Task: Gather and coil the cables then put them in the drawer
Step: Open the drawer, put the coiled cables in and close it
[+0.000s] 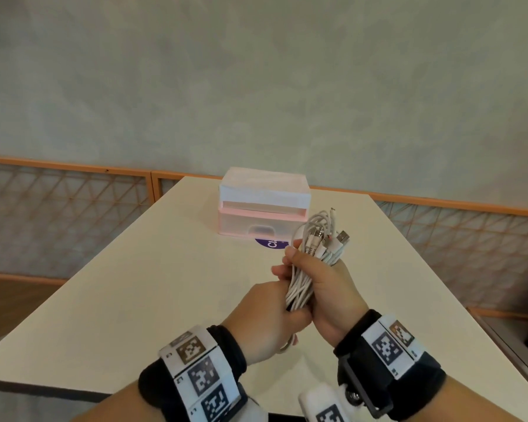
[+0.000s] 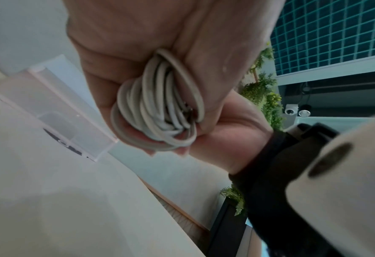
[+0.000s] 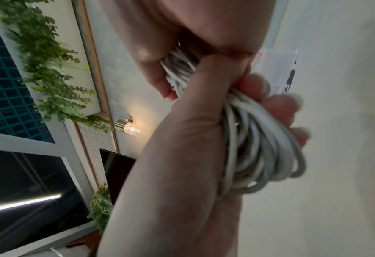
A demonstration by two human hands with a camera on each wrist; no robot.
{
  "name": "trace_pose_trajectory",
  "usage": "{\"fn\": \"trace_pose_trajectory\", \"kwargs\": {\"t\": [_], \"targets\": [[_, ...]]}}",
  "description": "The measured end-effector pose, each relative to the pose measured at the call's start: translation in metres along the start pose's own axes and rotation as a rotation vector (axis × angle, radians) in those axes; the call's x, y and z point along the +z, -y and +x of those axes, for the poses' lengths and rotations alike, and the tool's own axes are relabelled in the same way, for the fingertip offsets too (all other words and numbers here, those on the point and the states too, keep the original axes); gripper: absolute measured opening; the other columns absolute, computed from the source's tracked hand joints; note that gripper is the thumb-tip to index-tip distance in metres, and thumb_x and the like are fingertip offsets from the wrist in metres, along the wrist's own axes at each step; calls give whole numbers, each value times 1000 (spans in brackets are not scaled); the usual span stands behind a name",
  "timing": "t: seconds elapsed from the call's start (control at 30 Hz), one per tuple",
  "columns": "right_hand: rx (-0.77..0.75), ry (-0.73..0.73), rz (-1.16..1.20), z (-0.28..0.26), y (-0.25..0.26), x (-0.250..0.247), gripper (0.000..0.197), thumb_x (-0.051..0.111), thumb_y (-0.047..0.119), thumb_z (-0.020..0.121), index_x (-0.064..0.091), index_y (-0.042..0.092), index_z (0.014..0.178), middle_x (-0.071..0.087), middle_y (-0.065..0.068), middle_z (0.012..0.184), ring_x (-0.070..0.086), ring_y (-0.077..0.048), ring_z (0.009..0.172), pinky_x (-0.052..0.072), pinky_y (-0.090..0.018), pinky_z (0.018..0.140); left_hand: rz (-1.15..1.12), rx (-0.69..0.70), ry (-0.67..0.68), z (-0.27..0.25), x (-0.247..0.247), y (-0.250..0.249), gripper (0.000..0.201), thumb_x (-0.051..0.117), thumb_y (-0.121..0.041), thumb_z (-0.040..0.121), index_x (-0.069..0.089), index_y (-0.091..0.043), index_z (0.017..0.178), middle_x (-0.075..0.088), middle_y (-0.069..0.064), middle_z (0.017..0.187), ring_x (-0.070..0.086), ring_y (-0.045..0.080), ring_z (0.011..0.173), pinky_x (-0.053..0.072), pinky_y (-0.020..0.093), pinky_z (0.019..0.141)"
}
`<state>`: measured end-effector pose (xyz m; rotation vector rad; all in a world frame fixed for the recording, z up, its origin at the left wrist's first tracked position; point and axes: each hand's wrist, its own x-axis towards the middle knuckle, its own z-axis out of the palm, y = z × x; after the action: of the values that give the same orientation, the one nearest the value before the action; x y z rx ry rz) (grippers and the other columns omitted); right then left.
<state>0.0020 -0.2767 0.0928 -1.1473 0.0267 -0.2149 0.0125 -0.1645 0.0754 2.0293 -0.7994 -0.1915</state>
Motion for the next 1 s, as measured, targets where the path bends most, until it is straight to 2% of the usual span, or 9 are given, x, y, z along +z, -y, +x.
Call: {"fn": "trace_pose_trajectory", "kwargs": {"t": [0.2,0.33,0.4,0.5,0.57,0.67,0.77,0.9,1.0], "targets": [[-6,-32,-144,24,10,-5,19,57,10,89,56,12,70,47,-2,57,45,-14,44,53,-39,81,-10,-6,76,30,-7,5,13,57,-25,85,63,-13,82,70,9,82,68,22,77,53,39,74],[-51,-6,-422,56,26,-17,21,56,8,88,52,9,68,45,-5,55,43,-15,42,52,-36,64,-49,-47,247,58,-20,22,61,56,-69,70,62,-26,112,67,-5,112,62,11,104,46,29,92],[-64,19,-649,74,35,-24,17,56,8,87,53,8,71,47,-7,56,46,-17,43,49,-37,60,-204,-139,163,73,-30,36,67,52,-73,71,60,-24,116,65,-6,115,60,11,106,43,27,90],[-100,44,-1001,108,45,-30,7,56,11,87,53,8,80,53,-7,60,50,-20,49,50,-37,62,-343,-267,-33,103,-41,64,29,53,-45,91,61,-20,104,62,2,110,58,18,99,42,28,81],[-183,55,-1355,137,47,-32,9,53,15,87,53,8,92,60,-9,77,55,-25,63,50,-36,66,-302,-294,-105,125,-45,84,10,58,-31,91,60,-21,90,58,5,103,55,22,96,43,33,81],[-247,48,-1754,179,45,-36,21,50,16,84,50,11,105,64,-12,97,60,-33,84,50,-38,73,-181,-343,-166,156,-47,108,17,60,-33,84,62,-18,91,61,10,102,58,30,105,44,45,97],[-205,53,-1895,208,41,-47,20,50,15,84,48,14,104,64,-10,95,59,-31,79,48,-35,67,-114,-385,-214,183,-47,124,28,57,-24,88,64,-5,107,64,18,115,59,35,110,46,44,96],[-172,75,-1963,231,27,-68,19,50,19,85,46,18,104,64,-7,92,58,-28,73,46,-33,60,-276,-447,-216,211,-41,145,36,63,-26,80,57,-14,114,58,13,128,56,29,115,44,42,102],[-175,128,-1984,239,12,-80,25,51,19,85,48,21,110,65,-5,92,57,-26,70,45,-30,58,-568,-458,-300,226,-32,152,17,59,-5,86,54,-12,101,62,16,115,58,23,89,46,31,76]]}}
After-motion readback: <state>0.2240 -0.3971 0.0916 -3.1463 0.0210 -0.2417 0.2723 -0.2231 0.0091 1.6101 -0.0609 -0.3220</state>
